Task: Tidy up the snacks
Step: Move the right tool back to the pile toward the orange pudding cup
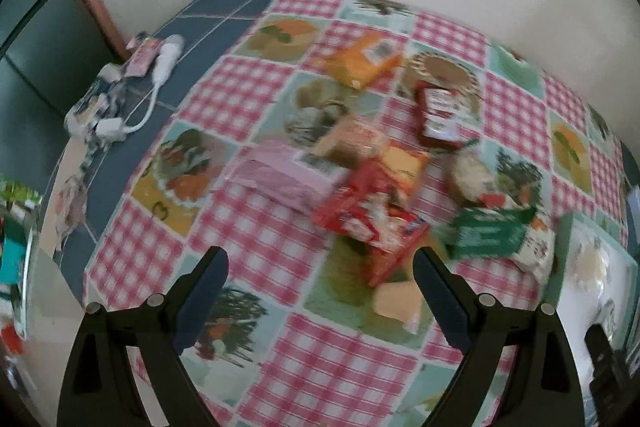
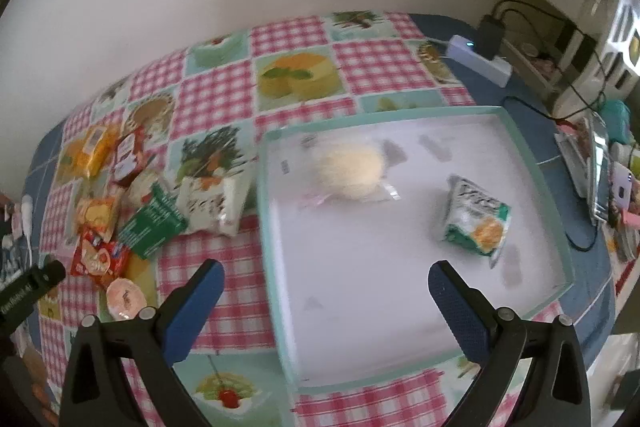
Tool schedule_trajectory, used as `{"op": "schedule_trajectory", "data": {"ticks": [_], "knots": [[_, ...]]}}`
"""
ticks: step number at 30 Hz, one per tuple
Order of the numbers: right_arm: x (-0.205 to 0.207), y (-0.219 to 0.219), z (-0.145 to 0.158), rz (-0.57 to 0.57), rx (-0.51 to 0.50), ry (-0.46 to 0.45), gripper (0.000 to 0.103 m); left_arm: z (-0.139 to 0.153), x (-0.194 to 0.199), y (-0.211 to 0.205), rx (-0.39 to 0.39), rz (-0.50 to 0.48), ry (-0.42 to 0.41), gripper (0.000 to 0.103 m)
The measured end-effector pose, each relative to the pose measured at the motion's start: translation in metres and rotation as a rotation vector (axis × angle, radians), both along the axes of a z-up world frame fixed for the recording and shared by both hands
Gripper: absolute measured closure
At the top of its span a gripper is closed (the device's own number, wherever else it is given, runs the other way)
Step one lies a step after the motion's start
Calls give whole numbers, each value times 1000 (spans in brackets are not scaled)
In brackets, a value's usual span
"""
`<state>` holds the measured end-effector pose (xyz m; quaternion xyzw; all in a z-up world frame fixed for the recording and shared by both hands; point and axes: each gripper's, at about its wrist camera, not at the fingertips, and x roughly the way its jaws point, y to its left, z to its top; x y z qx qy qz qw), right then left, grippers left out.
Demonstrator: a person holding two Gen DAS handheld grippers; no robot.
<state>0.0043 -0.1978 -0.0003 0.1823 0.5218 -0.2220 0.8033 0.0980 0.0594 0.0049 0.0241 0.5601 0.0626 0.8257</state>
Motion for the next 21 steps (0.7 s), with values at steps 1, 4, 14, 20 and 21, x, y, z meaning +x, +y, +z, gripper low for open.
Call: {"op": "schedule_trajectory", "data": {"ticks": [1,4,14,20,21], "knots": [[2,4,-1,7,1,2,0,0,2,7,-3,18,1,9],[9,17,-5,30,12,6,0,-2,6,24,-10,61,8,9],[37,63,-25,114,58,35,0,-34,14,66,-39,174,100,9],[53,94,-43,170,91,63,0,-61,21,68,19,180,173,9],[54,98,-45,178,97,64,0,-63,22,69,40,184,178,9]]}}
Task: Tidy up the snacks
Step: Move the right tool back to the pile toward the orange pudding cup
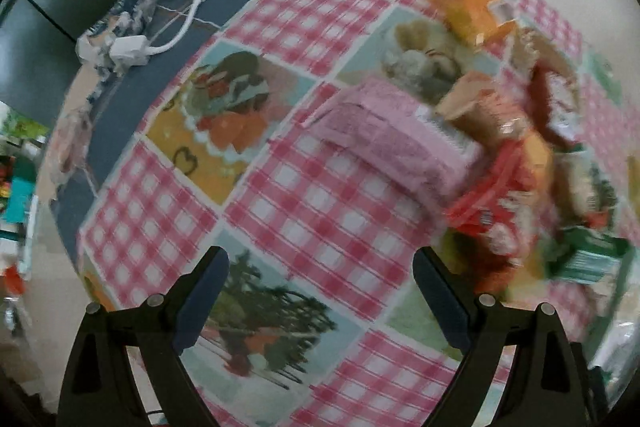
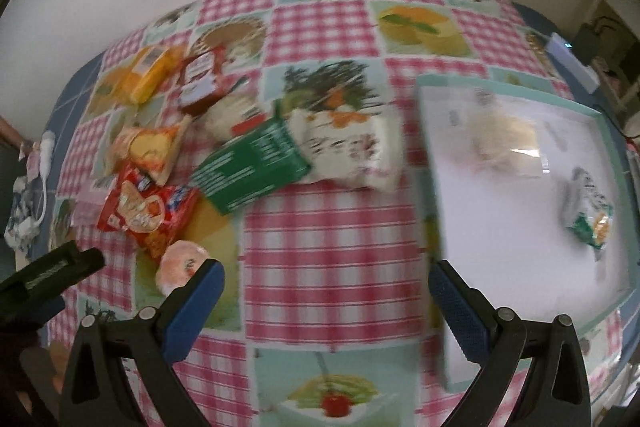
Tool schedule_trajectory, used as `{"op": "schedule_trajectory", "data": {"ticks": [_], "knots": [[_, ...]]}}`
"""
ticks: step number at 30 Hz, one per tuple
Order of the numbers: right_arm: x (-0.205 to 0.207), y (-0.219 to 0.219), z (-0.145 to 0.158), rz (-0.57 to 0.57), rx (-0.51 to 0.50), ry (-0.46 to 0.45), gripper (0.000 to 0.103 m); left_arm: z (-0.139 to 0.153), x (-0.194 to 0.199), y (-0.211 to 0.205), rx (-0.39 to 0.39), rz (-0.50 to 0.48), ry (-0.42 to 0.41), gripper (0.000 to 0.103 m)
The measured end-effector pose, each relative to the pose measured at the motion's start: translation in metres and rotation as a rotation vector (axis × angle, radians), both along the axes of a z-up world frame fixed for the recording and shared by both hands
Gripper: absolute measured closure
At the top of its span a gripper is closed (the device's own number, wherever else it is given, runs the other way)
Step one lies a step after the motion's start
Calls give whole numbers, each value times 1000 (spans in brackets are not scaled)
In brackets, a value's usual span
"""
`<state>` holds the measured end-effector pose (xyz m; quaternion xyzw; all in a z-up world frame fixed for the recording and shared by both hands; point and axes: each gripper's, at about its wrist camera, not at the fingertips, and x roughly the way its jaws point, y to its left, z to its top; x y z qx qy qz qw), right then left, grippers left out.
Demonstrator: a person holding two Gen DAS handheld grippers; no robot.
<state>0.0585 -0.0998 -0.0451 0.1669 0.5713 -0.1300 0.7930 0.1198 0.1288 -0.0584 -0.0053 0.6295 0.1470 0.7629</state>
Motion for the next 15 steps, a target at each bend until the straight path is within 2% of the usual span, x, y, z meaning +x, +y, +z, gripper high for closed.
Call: {"op": "schedule_trajectory", "data": {"ticks": [5,9,15], "knots": [[10,21,-7,43,27,-3,0,-9,3,23,-5,60,18,9],[17,38,-12,73,17,5,0,-14,7,40,43,71,34,9],[24,52,-10,94,12,-3,0,-15,12,75,37,104,33,9]]}}
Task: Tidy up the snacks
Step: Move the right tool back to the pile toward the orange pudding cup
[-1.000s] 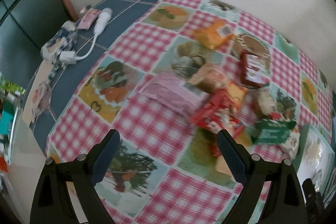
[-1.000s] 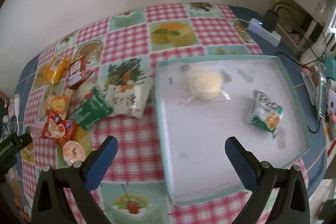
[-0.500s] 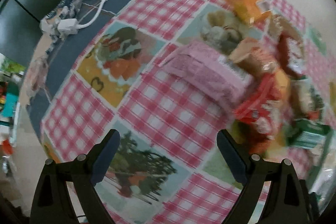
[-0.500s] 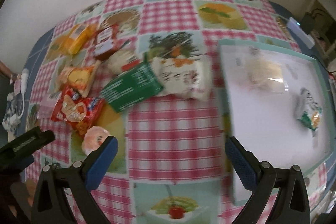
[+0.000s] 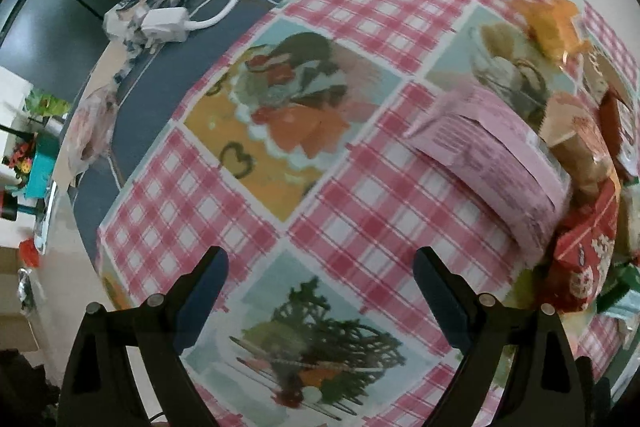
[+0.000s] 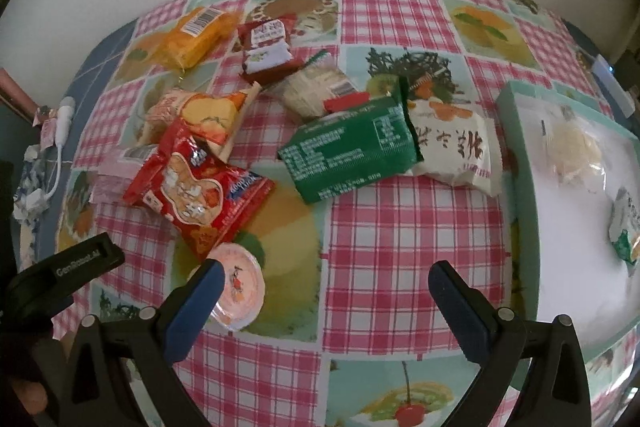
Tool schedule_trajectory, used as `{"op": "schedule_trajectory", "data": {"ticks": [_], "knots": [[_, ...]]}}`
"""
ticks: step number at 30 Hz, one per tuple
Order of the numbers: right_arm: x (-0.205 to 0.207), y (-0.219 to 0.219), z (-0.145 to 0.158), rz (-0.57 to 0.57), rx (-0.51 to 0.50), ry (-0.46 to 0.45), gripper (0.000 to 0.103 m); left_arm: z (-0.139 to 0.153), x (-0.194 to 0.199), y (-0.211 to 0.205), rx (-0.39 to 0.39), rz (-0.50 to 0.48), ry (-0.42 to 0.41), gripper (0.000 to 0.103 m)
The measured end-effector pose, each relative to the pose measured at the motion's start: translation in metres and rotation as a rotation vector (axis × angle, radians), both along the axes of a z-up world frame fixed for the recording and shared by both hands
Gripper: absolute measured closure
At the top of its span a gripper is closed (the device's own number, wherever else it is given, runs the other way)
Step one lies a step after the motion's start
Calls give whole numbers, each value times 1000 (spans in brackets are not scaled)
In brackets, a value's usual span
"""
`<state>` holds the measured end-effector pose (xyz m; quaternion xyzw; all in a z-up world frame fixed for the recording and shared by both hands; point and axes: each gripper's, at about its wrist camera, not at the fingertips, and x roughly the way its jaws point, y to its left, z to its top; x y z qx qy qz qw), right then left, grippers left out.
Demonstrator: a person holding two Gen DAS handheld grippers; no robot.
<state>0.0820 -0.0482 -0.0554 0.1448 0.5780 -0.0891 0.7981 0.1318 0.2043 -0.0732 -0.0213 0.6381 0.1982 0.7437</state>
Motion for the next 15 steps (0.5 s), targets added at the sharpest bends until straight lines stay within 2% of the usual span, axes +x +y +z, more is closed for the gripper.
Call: {"op": "schedule_trajectory", "data": {"ticks": [7,15], "knots": [[1,14,9,25,1,-50,0,4,0,41,-37,34,-24,9],[7,42,-14,117,-16,14,0,-11,-10,62,-51,53,1,9]]}}
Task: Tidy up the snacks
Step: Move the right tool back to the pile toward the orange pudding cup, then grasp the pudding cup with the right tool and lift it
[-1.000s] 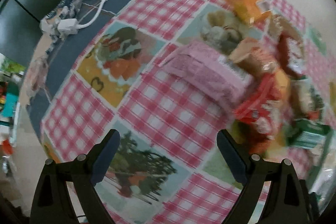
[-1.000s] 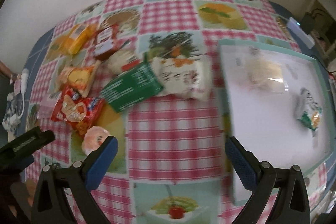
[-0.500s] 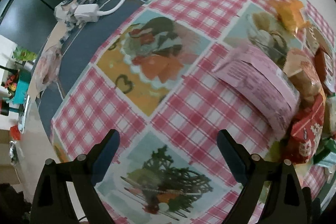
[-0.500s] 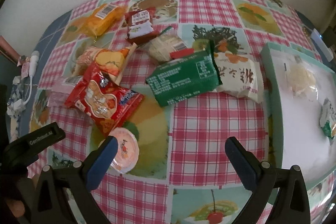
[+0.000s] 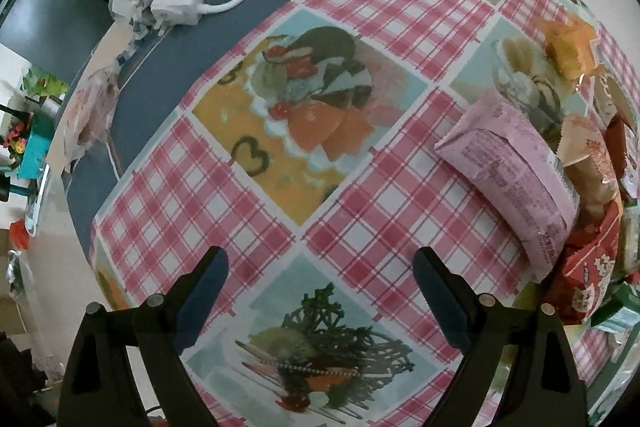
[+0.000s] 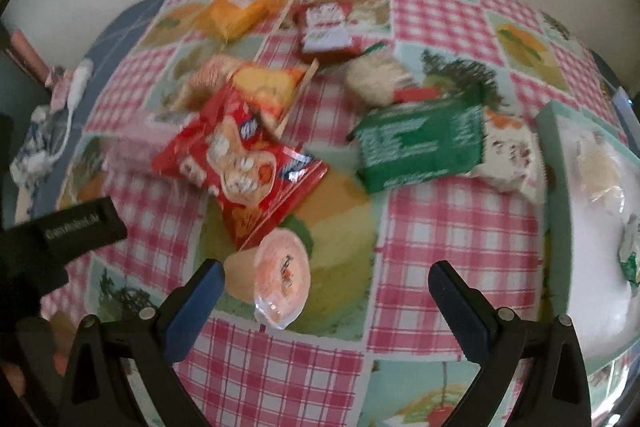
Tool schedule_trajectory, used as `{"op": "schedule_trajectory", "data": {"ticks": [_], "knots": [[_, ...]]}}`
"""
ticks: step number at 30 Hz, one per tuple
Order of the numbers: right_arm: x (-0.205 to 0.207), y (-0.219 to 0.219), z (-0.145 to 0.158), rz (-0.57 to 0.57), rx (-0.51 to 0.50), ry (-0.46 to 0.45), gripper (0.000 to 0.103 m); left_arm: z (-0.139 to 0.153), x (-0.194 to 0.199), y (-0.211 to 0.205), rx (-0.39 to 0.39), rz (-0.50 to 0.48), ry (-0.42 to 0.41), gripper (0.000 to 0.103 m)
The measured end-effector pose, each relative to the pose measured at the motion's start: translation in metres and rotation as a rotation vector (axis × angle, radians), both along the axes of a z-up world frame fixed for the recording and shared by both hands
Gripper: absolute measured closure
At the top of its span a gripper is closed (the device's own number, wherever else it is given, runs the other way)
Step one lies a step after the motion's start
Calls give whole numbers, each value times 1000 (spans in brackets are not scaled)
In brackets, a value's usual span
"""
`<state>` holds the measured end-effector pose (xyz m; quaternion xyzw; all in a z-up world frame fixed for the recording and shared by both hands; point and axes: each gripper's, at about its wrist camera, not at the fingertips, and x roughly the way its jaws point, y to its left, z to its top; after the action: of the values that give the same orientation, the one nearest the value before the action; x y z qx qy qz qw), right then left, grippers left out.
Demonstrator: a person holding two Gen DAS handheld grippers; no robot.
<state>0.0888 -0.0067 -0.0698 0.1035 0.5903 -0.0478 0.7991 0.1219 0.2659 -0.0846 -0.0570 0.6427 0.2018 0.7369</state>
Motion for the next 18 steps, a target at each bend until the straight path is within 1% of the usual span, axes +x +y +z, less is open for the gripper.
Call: {"op": "schedule_trajectory", "data": {"ticks": [2,5,7,8,10,12,16,18], "knots": [[2,5,-5,9,0,9,0,-3,-1,11,-4,4,-5,9],[5,15,-12,27,-34,20,1,-5,-2,19,-17,5,-10,9],[6,21,-16,38,-37,29,3,-2,-2,23,-27,7,-13,9],[6,24,-18,40,-45,31,6,-2,-3,24,-27,8,-14,9],[8,27,-18,41,-63,25,8,2,-4,25,-29,12,-17,9],[8,30,-18,40,-57,19,16,5,-3,27,-27,8,-21,9],[7,33,-16,38,-62,9,26,13,-2,24,-27,-1,-30,9],[6,31,-14,35,-60,9,33,17,-3,20,-28,-3,-36,9]]}}
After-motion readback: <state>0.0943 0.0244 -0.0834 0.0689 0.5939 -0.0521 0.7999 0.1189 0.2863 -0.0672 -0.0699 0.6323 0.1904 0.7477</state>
